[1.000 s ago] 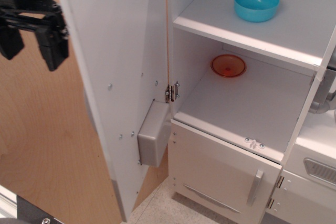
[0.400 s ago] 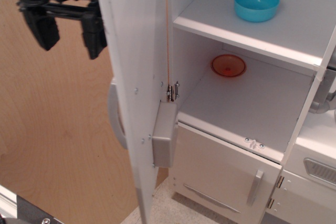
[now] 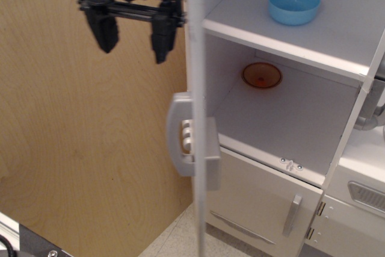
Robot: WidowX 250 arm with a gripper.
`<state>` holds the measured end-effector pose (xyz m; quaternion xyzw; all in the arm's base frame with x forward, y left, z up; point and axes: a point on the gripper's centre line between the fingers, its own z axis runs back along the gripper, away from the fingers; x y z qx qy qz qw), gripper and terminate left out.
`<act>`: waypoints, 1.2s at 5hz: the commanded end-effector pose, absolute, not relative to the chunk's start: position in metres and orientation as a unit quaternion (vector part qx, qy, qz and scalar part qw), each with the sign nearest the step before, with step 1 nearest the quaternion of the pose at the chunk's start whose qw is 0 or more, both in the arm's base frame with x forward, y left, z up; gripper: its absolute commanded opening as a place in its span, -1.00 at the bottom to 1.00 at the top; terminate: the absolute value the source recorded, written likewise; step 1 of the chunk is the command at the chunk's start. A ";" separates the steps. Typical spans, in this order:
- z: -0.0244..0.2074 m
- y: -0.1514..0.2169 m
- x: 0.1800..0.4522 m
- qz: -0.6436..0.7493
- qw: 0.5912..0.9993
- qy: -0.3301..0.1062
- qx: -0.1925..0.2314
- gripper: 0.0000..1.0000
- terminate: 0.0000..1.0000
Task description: Close fridge
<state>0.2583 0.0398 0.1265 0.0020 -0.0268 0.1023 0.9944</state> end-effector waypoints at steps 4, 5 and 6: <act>0.125 0.001 0.323 0.113 0.992 -0.049 -0.013 1.00 -1.00; 0.124 -0.005 0.335 0.120 0.992 -0.044 -0.017 1.00 -1.00; 0.125 -0.008 0.343 0.124 0.991 -0.044 -0.017 1.00 -1.00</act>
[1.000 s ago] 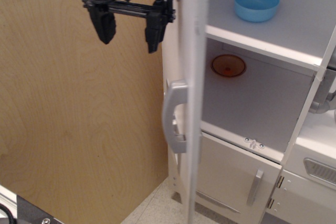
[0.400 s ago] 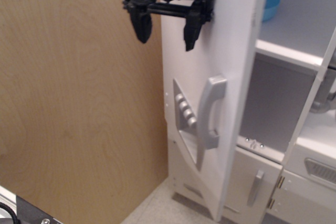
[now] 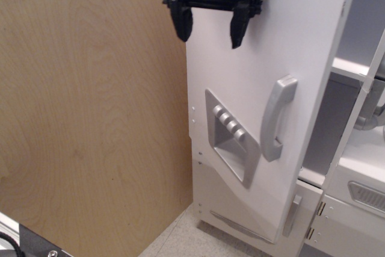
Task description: Close fridge
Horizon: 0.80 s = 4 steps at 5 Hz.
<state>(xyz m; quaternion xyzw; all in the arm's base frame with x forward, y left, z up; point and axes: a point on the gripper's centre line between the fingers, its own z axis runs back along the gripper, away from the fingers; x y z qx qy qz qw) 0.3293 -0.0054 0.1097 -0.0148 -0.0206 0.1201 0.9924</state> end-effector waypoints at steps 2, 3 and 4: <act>0.131 -0.013 0.364 0.126 0.990 -0.049 -0.028 1.00 -1.00; 0.134 -0.014 0.371 0.128 0.990 -0.051 -0.031 1.00 -1.00; 0.134 -0.014 0.376 0.132 0.990 -0.051 -0.031 1.00 -1.00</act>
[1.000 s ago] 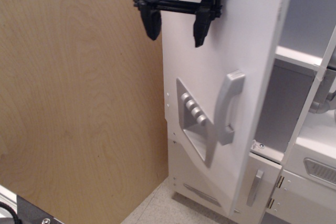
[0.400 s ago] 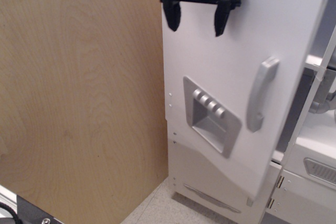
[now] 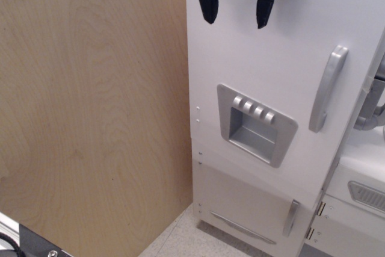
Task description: Close fridge
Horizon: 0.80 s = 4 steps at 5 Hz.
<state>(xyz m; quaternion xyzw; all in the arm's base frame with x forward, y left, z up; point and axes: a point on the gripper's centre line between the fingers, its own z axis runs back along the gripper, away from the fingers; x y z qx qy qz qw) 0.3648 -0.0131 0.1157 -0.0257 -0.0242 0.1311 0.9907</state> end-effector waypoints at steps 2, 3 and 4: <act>0.142 -0.014 0.386 0.148 0.987 -0.051 -0.043 1.00 -1.00; 0.143 -0.014 0.388 0.150 0.986 -0.053 -0.044 1.00 -1.00; 0.144 -0.014 0.389 0.154 0.986 -0.053 -0.046 1.00 -1.00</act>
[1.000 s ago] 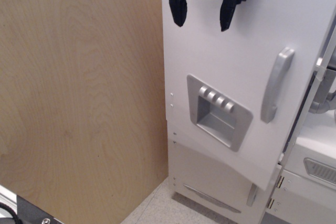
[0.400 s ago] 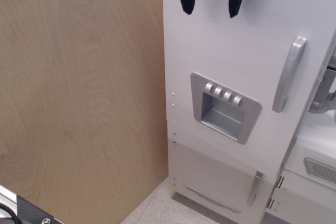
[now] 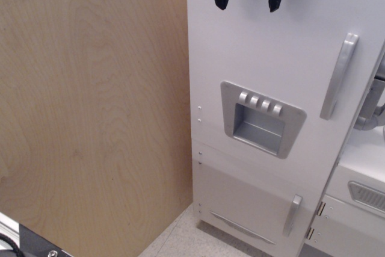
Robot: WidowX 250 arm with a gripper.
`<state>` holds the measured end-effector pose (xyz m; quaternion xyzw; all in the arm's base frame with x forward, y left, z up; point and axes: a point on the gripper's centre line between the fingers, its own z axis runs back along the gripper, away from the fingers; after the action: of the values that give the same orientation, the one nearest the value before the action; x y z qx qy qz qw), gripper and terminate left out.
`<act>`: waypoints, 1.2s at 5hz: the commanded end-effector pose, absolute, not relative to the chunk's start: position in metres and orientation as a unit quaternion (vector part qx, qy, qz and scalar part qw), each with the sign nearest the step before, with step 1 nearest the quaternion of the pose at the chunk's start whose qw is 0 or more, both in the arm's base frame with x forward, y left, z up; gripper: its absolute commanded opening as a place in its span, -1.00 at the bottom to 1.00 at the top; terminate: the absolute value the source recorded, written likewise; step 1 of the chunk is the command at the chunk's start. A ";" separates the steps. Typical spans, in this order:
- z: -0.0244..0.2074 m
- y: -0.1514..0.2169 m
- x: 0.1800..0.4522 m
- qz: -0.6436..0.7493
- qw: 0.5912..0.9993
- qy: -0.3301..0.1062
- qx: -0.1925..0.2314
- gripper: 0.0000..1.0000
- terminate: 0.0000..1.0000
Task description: Close fridge
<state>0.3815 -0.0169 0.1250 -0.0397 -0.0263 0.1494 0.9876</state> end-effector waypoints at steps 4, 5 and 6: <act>0.149 -0.014 0.395 0.169 0.983 -0.049 -0.055 1.00 -1.00; 0.147 -0.016 0.379 0.154 0.986 -0.052 -0.047 1.00 -1.00; 0.145 -0.019 0.338 0.128 0.990 -0.036 -0.046 1.00 -1.00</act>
<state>0.3333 -0.0192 0.1244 -0.0409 -0.0051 0.1299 0.9907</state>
